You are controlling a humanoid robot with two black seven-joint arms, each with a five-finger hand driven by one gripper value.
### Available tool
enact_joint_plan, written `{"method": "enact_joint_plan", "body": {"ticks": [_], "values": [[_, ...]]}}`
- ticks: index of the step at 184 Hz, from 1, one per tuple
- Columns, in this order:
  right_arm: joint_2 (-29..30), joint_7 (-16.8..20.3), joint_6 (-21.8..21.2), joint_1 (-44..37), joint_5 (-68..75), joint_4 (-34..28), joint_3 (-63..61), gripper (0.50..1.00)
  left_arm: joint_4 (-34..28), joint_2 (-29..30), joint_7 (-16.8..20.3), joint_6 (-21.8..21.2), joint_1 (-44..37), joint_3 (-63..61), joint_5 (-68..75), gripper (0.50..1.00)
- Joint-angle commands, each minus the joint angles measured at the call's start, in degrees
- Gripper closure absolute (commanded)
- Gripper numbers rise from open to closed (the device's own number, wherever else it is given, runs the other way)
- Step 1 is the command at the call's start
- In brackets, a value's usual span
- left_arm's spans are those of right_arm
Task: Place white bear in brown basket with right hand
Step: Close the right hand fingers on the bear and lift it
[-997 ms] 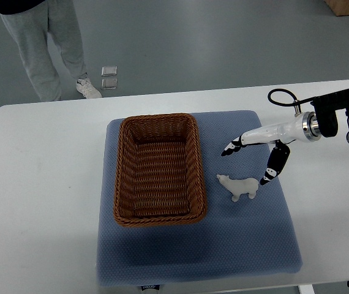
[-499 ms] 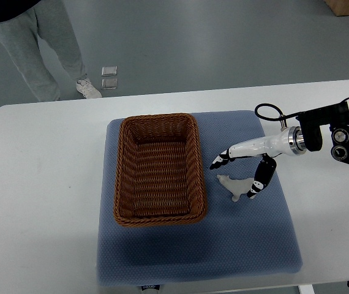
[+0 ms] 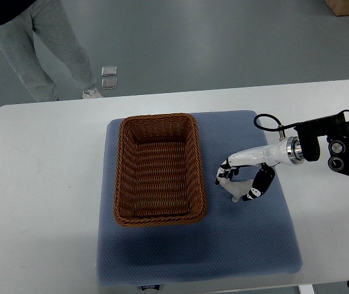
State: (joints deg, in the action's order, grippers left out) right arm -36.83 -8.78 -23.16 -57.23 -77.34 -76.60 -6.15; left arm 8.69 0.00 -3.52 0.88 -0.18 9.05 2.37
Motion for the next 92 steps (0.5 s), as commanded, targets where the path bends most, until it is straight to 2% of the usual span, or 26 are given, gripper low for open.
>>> {"method": "enact_joint_plan", "body": {"ticks": [1, 9, 57, 75, 92], "values": [[0.1, 0.0, 0.0, 0.2, -0.1, 0.0, 0.0, 0.775, 0.0, 0.0, 0.0, 0.0, 0.0, 0.0, 0.0, 0.5], [0.4, 0.0, 0.0, 0.4, -0.3, 0.0, 0.0, 0.789, 0.0, 0.0, 0.0, 0.0, 0.0, 0.0, 0.0, 0.5], [0.8, 0.0, 0.0, 0.7, -1.0, 0.1, 0.0, 0.957, -0.1, 0.0, 0.0, 0.0, 0.0, 0.0, 0.0, 0.5], [0.7, 0.1, 0.0, 0.5, -1.0, 0.1, 0.0, 0.983, 0.0, 0.0, 0.0, 0.0, 0.0, 0.0, 0.0, 0.5], [0.4, 0.0, 0.0, 0.2, -1.0, 0.1, -0.1, 0.983, 0.0, 0.0, 0.0, 0.0, 0.0, 0.0, 0.0, 0.5]]}}
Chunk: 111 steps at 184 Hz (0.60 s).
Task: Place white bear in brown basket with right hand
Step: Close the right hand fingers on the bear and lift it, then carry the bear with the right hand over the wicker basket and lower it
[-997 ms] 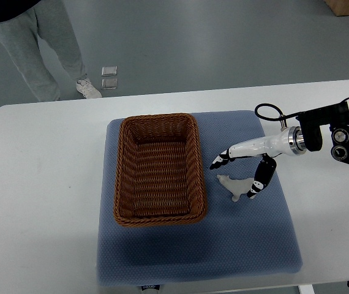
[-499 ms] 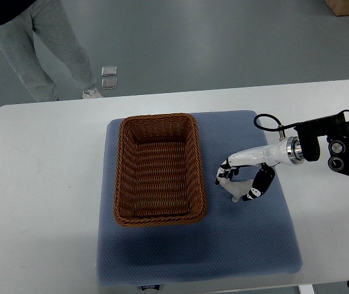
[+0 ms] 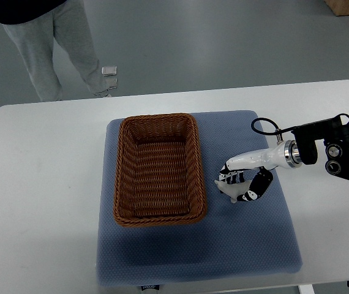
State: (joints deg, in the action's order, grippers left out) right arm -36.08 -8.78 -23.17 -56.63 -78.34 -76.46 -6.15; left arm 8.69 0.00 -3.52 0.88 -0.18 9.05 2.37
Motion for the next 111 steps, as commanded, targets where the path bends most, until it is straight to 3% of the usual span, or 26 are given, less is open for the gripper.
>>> {"method": "enact_joint_plan", "body": {"ticks": [1, 111], "values": [[-0.4, 0.0, 0.0, -0.5, 0.0, 0.0, -0.1, 0.983, 0.0, 0.0, 0.0, 0.0, 0.0, 0.0, 0.0, 0.5], [1.3, 0.0, -2.2, -13.6, 0.9, 2.0, -0.4, 0.975, 0.0, 0.0, 0.0, 0.0, 0.0, 0.0, 0.0, 0.5]]}}
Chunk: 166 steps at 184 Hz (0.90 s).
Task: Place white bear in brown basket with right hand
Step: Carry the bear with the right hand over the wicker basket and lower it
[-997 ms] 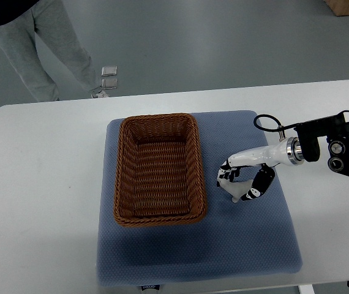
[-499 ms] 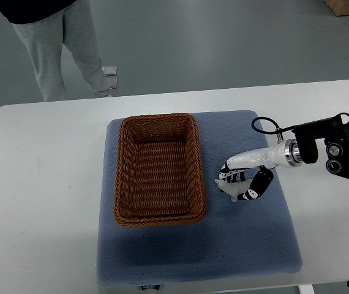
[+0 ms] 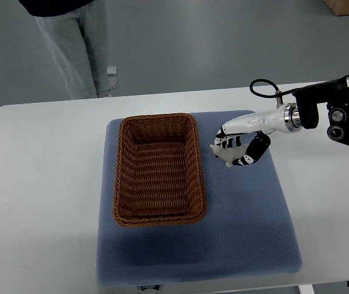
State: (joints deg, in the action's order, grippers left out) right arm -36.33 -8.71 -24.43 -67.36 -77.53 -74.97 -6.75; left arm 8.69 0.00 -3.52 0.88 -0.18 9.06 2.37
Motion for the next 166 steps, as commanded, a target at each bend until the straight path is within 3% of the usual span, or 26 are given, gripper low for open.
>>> {"method": "enact_joint_plan", "body": {"ticks": [1, 41, 97, 166], "values": [[1.5, -0.1, -1.0, -2.9, 0.1, 0.5, 0.2, 0.975, 0.0, 0.0, 0.0, 0.0, 0.0, 0.0, 0.0, 0.5], [9.3, -0.1, -3.4, -8.0, 0.1, 2.9, 0.8, 0.971, 0.0, 0.0, 0.0, 0.0, 0.0, 0.0, 0.0, 0.5], [24.3, -0.1, -4.8, -11.0, 0.0, 11.0, 3.9, 0.965, 0.0, 0.0, 0.0, 0.0, 0.0, 0.1, 0.0, 0.5], [29.8, 0.0, -5.0, -7.0, -0.5, 15.8, 6.8, 0.946, 0.0, 0.0, 0.0, 0.0, 0.0, 0.1, 0.0, 0.5]]}}
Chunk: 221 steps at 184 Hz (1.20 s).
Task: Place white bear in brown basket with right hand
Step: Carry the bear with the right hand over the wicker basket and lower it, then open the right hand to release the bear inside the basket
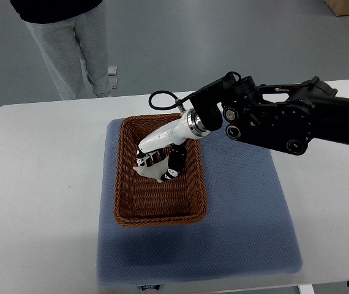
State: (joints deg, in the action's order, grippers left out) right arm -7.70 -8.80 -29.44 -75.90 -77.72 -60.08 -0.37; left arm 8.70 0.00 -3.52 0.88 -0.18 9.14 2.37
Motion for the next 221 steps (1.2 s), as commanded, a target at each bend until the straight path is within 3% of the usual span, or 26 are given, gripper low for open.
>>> {"method": "enact_joint_plan", "body": {"ticks": [1, 106, 118, 137, 153, 176, 197, 206, 221], "values": [[1.3, 0.1, 0.0, 1.6, -0.2, 1.0, 0.4, 0.946, 0.0, 0.0, 0.0, 0.0, 0.0, 0.0, 0.0, 0.5], [3.3, 0.1, 0.1, 3.7, -0.6, 3.6, 0.8, 0.908, -0.1, 0.0, 0.0, 0.0, 0.0, 0.0, 0.0, 0.5], [3.4, 0.1, 0.1, 4.0, -0.6, 3.9, 0.8, 0.883, 0.0, 0.0, 0.0, 0.0, 0.0, 0.0, 0.0, 0.5], [3.4, 0.1, 0.7, 4.4, -0.5, 4.3, 0.7, 0.75, -0.1, 0.0, 0.0, 0.0, 0.0, 0.0, 0.0, 0.5], [3.4, 0.1, 0.7, 4.4, -0.5, 4.3, 0.7, 0.697, 0.0, 0.0, 0.0, 0.0, 0.0, 0.0, 0.0, 0.5], [3.4, 0.1, 0.9, 4.4, -0.4, 4.4, 0.7, 0.644, 0.0, 0.0, 0.0, 0.0, 0.0, 0.0, 0.0, 0.5], [3.4, 0.1, 0.8, 4.3, -0.2, 4.3, 0.6, 0.634, 0.0, 0.0, 0.0, 0.0, 0.0, 0.0, 0.0, 0.5], [3.3, 0.0, 0.8, 4.2, 0.1, 4.3, 0.5, 0.587, 0.0, 0.0, 0.0, 0.0, 0.0, 0.0, 0.0, 0.5], [2.9, -0.2, 0.1, 3.9, 0.5, 4.3, -0.1, 0.585, 0.0, 0.0, 0.0, 0.0, 0.0, 0.0, 0.0, 0.5]]}}
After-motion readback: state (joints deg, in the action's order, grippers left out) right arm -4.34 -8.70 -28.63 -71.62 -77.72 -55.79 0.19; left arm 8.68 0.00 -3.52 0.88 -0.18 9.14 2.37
